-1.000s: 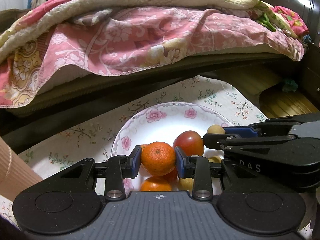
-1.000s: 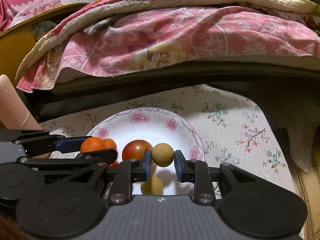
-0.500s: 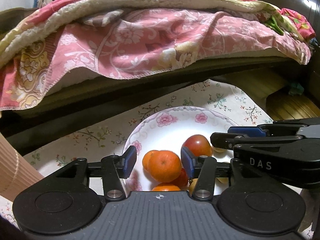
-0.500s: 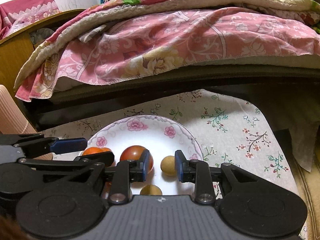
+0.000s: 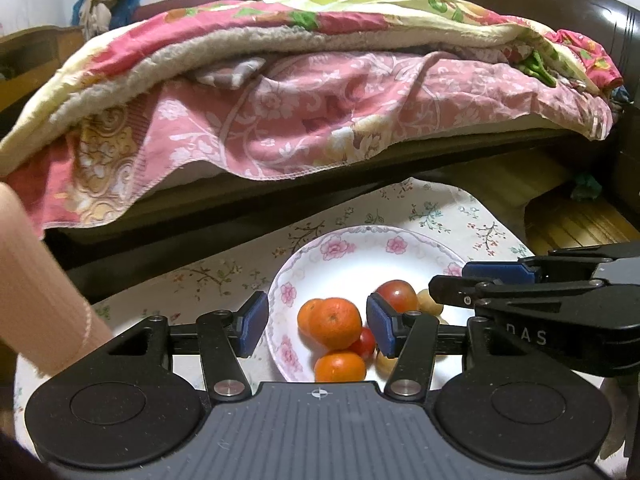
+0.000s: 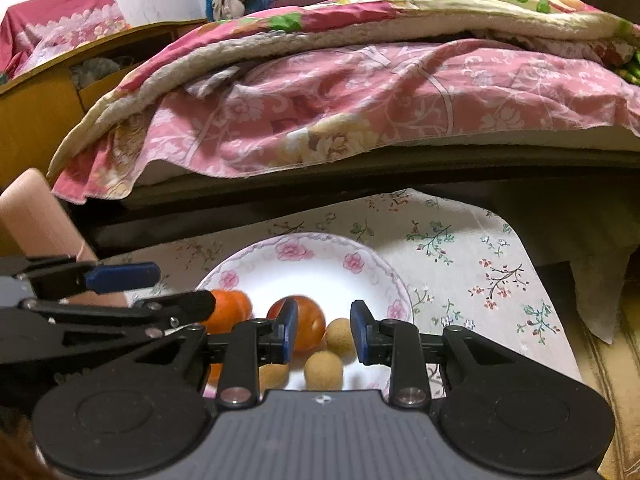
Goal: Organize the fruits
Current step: 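Withdraw both open tools from the bowl toward the red tomatoes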
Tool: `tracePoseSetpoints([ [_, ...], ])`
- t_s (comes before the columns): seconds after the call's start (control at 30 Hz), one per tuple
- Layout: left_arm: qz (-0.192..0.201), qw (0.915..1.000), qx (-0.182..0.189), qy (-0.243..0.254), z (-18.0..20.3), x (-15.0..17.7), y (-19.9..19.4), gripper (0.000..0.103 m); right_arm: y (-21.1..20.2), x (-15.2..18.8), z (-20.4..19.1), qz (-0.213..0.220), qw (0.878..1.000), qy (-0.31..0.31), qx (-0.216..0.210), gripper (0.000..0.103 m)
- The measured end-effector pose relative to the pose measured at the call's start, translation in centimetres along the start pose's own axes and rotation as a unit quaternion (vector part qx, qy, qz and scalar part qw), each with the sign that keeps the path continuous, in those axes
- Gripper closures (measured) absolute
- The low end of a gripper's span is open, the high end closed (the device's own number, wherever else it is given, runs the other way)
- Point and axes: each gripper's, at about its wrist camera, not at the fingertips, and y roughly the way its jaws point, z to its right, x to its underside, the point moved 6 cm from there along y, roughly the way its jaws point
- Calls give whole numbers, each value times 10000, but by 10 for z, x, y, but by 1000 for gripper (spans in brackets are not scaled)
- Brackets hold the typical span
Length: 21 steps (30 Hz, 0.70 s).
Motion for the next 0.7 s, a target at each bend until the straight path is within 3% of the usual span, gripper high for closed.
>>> tracePoseSetpoints([
  [0.43, -283, 9993, 221, 75, 1, 50, -49, 36, -41, 49, -22, -344, 9992, -221, 15, 71],
  [0.7, -523, 9980, 339, 64, 6, 75, -54, 35, -37, 80, -29, -652, 9978, -142, -10, 71],
])
